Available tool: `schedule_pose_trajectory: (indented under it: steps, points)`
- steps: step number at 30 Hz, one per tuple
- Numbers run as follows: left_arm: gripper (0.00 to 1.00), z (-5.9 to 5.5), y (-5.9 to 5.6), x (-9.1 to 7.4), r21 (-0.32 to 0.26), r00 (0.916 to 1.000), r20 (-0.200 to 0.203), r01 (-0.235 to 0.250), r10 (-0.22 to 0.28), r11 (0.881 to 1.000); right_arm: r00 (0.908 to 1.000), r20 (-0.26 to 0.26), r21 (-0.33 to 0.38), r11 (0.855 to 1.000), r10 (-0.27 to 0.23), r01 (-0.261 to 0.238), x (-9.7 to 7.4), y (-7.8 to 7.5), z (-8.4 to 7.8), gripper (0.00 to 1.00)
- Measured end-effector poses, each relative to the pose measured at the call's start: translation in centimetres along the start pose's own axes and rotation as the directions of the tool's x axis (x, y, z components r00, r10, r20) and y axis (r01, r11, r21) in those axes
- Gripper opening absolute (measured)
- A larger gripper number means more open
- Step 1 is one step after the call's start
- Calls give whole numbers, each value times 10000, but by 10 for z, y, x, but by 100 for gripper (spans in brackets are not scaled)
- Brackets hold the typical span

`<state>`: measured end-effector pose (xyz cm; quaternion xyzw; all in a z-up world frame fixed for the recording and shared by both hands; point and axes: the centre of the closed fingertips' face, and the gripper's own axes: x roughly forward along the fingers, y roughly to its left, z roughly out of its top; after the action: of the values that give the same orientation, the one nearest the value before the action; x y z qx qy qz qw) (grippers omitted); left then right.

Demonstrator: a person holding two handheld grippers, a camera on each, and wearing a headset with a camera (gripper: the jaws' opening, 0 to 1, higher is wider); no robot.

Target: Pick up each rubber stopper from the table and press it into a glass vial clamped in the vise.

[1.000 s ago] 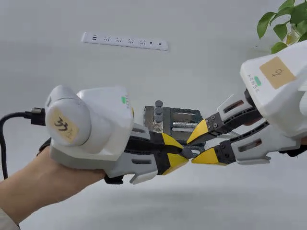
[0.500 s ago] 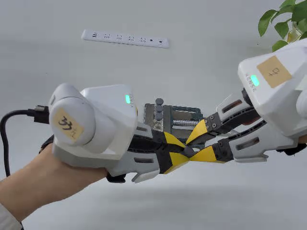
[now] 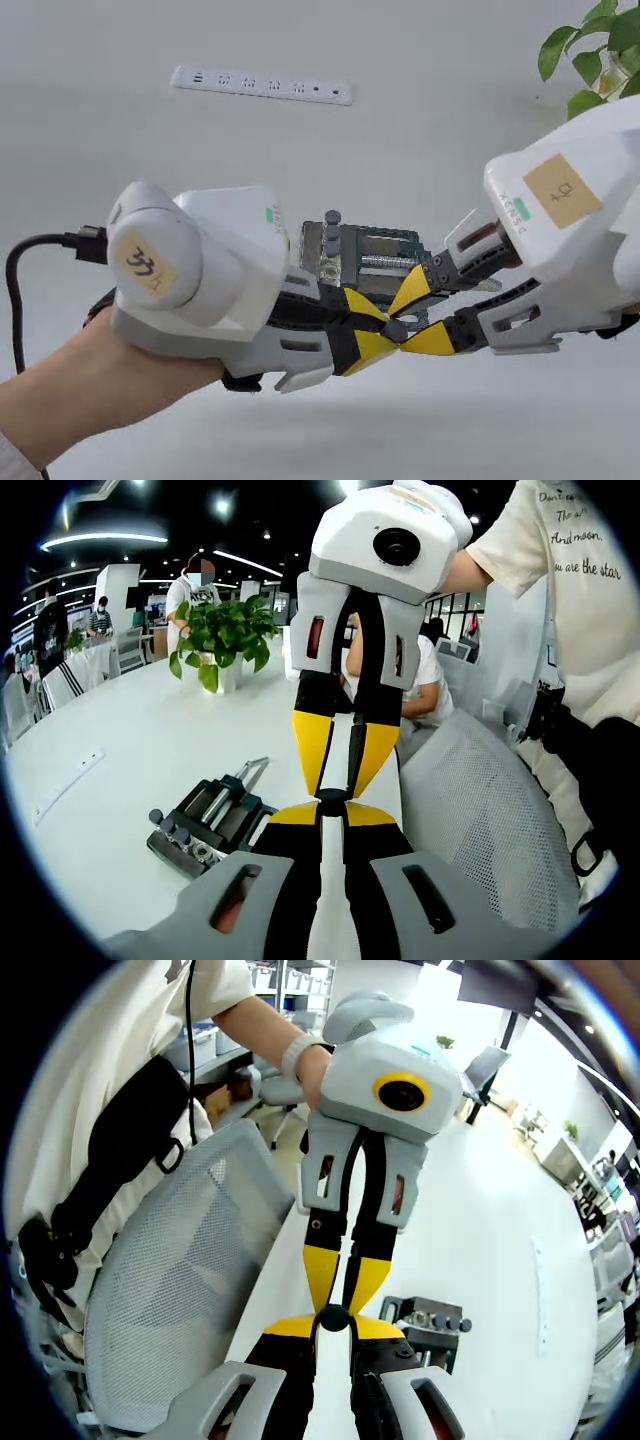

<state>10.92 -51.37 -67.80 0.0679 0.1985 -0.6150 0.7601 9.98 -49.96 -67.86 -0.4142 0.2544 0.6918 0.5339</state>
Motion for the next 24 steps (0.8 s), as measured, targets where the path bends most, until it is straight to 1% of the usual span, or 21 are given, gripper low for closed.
schedule_pose_trajectory:
  steps: [5,9,14,16,19,21,24]
  points:
    - [3,-1,-1,0,86,10000,-18,13,-13,10000,9999,-38,54,9999,133,-133,1,0,-1,7]
    - [3,-2,-1,2,211,10000,-51,40,-39,9998,9995,-99,324,9990,311,-307,1,0,-2,7]
    - [3,-3,0,3,383,9999,-143,-4,9,9993,9992,-141,566,9978,362,-354,1,0,-3,7]
    - [3,-4,-1,3,372,9999,-167,12,-6,9993,9989,-132,836,9955,458,-445,2,0,-3,7]
    - [3,-4,-1,3,212,9999,-130,-25,28,9998,9988,-123,966,9943,472,-458,2,0,-3,6]
    - [3,-5,0,3,229,9999,-119,-114,116,9997,9989,-150,912,9949,440,-424,3,0,-4,6]
    - [3,-6,-1,4,149,9998,-149,-119,122,9998,9983,-209,912,9944,547,-525,4,1,-5,6]
